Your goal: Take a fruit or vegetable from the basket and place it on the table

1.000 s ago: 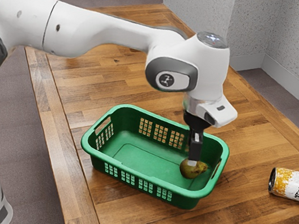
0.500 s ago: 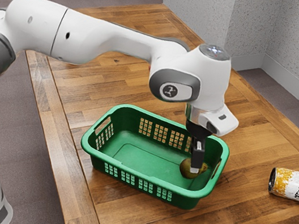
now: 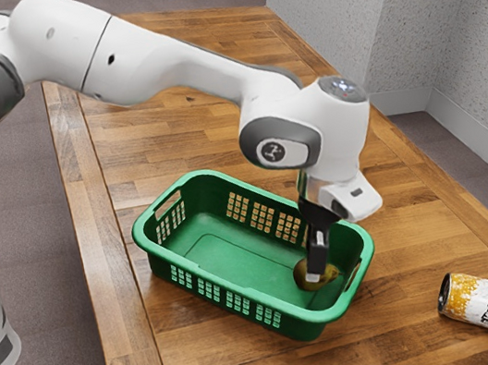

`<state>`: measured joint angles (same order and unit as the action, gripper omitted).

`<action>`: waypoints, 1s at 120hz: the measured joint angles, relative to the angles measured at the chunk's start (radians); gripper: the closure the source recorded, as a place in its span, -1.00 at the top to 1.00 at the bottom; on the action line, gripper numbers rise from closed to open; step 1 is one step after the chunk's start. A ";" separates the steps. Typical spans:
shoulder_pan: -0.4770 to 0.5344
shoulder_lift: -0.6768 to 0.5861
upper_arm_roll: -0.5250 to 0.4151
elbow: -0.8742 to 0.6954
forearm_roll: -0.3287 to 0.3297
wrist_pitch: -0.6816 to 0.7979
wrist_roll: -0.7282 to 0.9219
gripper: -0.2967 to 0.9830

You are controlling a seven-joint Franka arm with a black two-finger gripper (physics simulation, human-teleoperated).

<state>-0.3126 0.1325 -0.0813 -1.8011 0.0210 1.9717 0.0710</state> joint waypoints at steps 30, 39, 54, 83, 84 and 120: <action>0.005 0.019 0.001 -0.003 -0.005 0.019 0.000 0.54; 0.004 0.020 0.006 -0.010 -0.008 0.023 0.000 0.54; 0.005 0.020 0.013 -0.019 -0.013 0.028 0.001 0.54; 0.004 0.038 0.014 -0.019 -0.019 0.033 0.001 0.54; 0.004 0.039 0.014 -0.019 -0.019 0.033 0.001 0.54; 0.006 0.063 0.014 -0.019 -0.022 0.051 0.001 0.54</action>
<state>-0.3067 0.1956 -0.0671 -1.8197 -0.0009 2.0229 0.0722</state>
